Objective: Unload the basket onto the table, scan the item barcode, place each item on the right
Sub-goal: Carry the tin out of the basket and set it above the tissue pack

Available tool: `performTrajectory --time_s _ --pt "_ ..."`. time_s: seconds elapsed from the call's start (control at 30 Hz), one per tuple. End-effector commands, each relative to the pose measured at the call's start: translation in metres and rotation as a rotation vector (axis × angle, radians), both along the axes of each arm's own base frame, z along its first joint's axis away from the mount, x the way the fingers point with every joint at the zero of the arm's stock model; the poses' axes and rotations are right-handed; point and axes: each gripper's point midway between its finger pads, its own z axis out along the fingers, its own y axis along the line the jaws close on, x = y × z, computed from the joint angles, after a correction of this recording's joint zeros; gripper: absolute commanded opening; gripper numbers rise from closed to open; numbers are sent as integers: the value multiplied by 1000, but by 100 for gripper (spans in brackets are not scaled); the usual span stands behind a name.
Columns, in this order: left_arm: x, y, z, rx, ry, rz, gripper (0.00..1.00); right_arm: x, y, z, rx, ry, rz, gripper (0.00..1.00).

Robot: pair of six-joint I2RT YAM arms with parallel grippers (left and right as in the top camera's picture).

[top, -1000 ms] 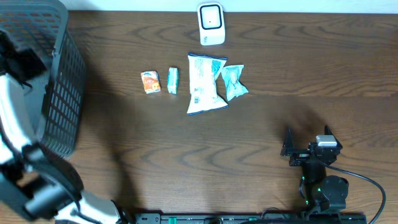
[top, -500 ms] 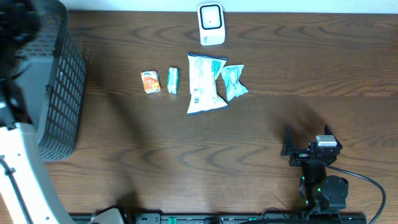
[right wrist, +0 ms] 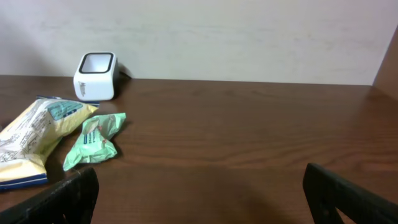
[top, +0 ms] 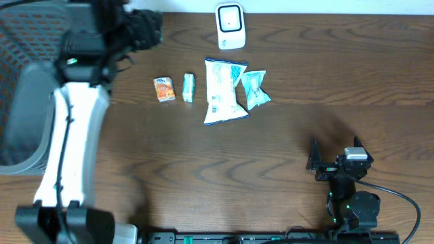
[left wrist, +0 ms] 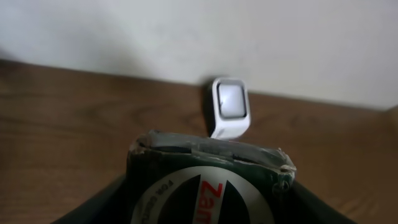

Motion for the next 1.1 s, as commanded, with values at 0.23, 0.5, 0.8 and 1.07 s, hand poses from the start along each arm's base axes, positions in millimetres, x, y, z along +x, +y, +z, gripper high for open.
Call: performTrajectory --time_s 0.23,0.5,0.8,1.07 --pt "49 5 -113 229 154 96 56 0 0 0 -11 0 3 99" --pt "81 6 -189 256 205 111 63 0 0 0 -11 0 3 99" --pt "82 5 -242 270 288 100 71 0 0 0 -11 0 3 99" --pt "73 5 -242 273 322 93 89 0 0 0 -11 0 3 99"
